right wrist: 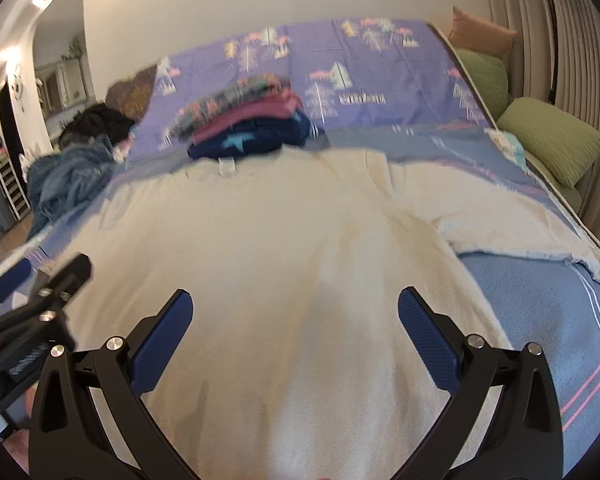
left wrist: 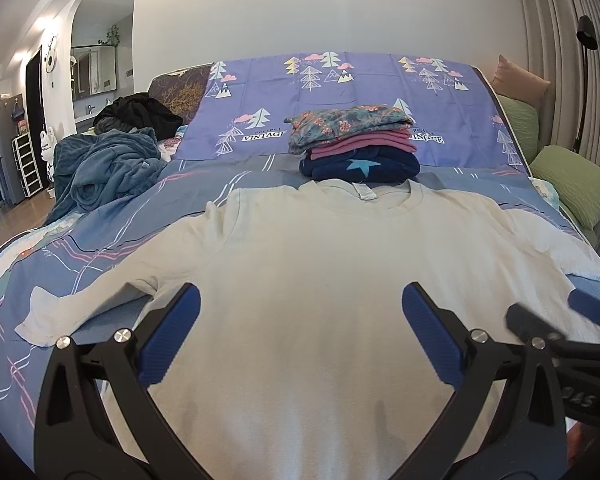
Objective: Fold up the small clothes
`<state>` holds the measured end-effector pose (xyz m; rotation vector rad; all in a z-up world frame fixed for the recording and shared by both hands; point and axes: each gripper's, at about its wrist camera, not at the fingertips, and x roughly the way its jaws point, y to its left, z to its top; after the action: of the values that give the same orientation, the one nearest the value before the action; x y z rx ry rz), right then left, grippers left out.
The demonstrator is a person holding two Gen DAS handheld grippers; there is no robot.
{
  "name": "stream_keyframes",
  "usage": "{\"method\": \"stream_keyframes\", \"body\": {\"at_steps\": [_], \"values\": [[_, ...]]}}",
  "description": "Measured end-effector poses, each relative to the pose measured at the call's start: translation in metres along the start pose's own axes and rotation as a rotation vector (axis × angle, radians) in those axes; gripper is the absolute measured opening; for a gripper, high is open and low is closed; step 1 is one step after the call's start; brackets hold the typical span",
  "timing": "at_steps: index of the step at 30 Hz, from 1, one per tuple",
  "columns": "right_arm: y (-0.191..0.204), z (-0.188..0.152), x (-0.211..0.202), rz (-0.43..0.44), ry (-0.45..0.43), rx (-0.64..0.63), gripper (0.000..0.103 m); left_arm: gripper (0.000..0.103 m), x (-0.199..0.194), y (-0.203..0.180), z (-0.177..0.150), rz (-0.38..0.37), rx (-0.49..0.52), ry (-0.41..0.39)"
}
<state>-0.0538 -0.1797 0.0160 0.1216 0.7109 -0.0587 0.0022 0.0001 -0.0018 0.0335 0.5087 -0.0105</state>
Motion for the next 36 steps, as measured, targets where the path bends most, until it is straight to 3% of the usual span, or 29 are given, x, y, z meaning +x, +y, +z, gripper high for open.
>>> {"method": "stream_keyframes", "body": {"at_steps": [36], "values": [[-0.0051, -0.0010, -0.0031, 0.005, -0.020, -0.008, 0.102, 0.101, -0.0008, 0.0039, -0.0009, -0.007, -0.010, 0.007]]}}
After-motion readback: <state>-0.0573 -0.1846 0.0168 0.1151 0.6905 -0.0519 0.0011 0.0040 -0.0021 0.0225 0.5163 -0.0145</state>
